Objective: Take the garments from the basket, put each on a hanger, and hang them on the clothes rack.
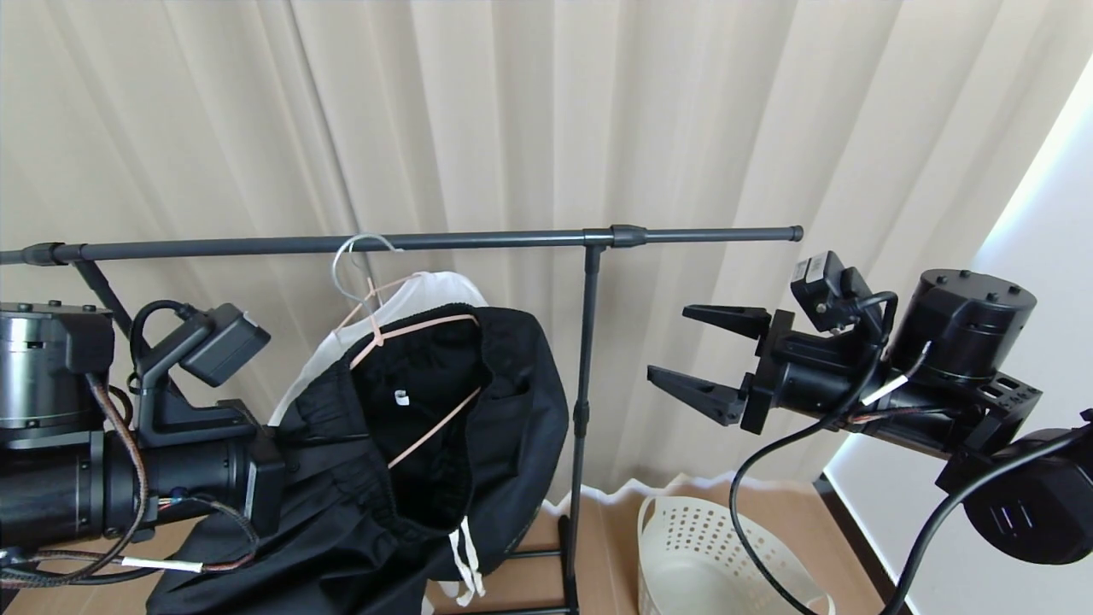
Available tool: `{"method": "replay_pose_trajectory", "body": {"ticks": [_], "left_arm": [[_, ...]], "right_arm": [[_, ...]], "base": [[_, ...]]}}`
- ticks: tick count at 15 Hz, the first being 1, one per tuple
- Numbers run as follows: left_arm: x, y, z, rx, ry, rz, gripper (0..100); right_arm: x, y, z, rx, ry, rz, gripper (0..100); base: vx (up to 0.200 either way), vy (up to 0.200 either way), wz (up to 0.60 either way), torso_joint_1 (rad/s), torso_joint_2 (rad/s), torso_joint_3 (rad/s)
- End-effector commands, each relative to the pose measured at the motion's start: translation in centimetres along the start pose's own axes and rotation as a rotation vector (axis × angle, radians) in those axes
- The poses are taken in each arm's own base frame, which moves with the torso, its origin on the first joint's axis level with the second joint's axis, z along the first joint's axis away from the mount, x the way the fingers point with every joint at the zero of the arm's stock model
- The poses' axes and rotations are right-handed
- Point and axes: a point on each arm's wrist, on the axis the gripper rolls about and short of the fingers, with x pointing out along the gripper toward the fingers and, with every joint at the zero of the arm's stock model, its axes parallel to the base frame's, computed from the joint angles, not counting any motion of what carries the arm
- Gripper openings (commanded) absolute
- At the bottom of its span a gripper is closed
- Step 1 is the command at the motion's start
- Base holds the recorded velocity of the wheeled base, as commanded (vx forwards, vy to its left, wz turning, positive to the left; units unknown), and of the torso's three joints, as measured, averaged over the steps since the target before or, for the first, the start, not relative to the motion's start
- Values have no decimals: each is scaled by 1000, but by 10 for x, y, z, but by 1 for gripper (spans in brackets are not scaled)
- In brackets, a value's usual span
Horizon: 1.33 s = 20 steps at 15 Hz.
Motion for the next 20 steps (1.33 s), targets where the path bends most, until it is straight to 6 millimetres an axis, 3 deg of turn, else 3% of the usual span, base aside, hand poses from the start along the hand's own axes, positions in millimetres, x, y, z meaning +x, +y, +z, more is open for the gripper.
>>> {"method": "replay_pose_trajectory", "body": {"ticks": [1, 11, 20], "left_arm": [[10, 4, 1, -22, 24, 11, 0], [73, 16, 13, -140, 66, 155, 0], [120, 43, 31, -155, 59, 211, 0]], "right_arm": [[1, 4, 6, -12, -14, -17, 100], [3, 3, 3, -7, -5, -24, 100], [5, 1, 5, -13, -13, -26, 100]], "base": [[0, 0, 0, 0, 0, 0], [0, 0, 0, 0, 0, 0], [0, 0, 0, 0, 0, 0]]}}
